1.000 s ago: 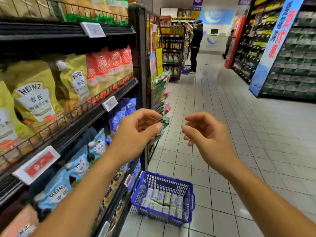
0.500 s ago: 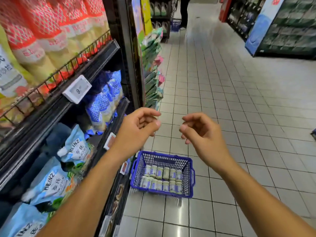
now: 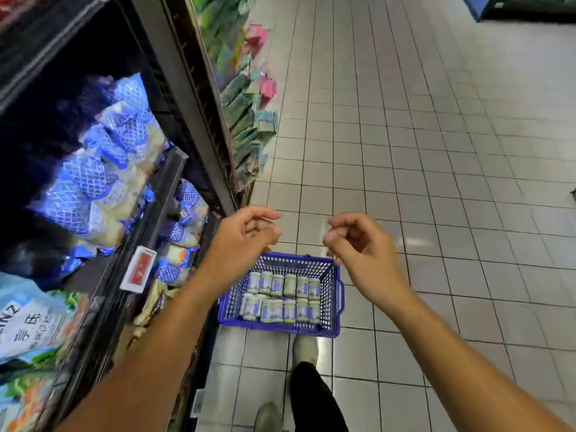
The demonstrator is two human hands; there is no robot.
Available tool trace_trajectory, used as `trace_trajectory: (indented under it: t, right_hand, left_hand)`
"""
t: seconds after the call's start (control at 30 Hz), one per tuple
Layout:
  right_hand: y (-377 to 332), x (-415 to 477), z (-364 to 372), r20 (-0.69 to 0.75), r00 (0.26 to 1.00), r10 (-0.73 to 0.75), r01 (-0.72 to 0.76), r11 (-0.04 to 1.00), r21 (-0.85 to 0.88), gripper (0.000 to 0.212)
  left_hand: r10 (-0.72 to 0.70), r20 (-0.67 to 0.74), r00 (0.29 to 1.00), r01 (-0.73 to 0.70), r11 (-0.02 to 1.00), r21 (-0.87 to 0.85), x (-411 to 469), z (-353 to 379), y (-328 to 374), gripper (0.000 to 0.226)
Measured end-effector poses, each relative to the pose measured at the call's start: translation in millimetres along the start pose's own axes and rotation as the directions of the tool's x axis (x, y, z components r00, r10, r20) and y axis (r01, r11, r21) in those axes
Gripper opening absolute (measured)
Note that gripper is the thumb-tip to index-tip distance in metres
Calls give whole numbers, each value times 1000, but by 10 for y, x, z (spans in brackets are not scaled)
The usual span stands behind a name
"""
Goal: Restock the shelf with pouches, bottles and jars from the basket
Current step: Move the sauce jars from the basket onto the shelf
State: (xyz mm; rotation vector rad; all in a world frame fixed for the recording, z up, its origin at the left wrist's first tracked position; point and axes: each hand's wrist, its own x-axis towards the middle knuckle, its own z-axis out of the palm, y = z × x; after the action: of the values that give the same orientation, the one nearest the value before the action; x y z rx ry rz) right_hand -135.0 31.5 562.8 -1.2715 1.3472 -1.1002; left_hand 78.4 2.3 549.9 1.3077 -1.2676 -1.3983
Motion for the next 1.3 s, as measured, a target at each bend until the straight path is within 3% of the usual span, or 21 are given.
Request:
trace_trajectory:
  t: [0.33, 0.57, 0.77, 0.93, 1.17, 1.27, 1.3]
  right_hand:
    - [1063, 863, -393, 38, 971, 236, -235, 972, -27, 13]
    - [2066, 1031, -309, 27, 893, 449, -448, 893, -40, 13]
    - [3105, 1016, -46, 25, 806, 592, -590, 805, -63, 19]
    - [4110, 977, 204, 35, 690, 723, -717, 689, -108, 8]
    - [5546, 920, 466, 61, 510, 858, -841, 512, -175, 22]
    - [6147, 923, 548, 19, 436, 900, -882, 431, -192, 26]
    - [6335, 926, 576, -4, 414, 910, -893, 405, -196, 27]
  left_hand:
    - [-285, -86, 955, 290, 956, 50, 1019, 230, -970, 18]
    - [-548, -113, 829, 555, 831, 39, 1278, 344, -2000, 9]
    - [-688, -165, 707, 701, 713, 31, 1434, 275, -3002, 6]
    - [-754, -197, 626, 777, 625, 74, 1488, 140, -3934, 6]
    - [-815, -276, 510, 859, 498, 115, 1464, 17, -5348, 15]
    - [-828, -327, 456, 890, 437, 134, 1462, -76, -5930, 7]
    - [-827, -337, 449, 893, 419, 162, 1464, -107, -6117, 16]
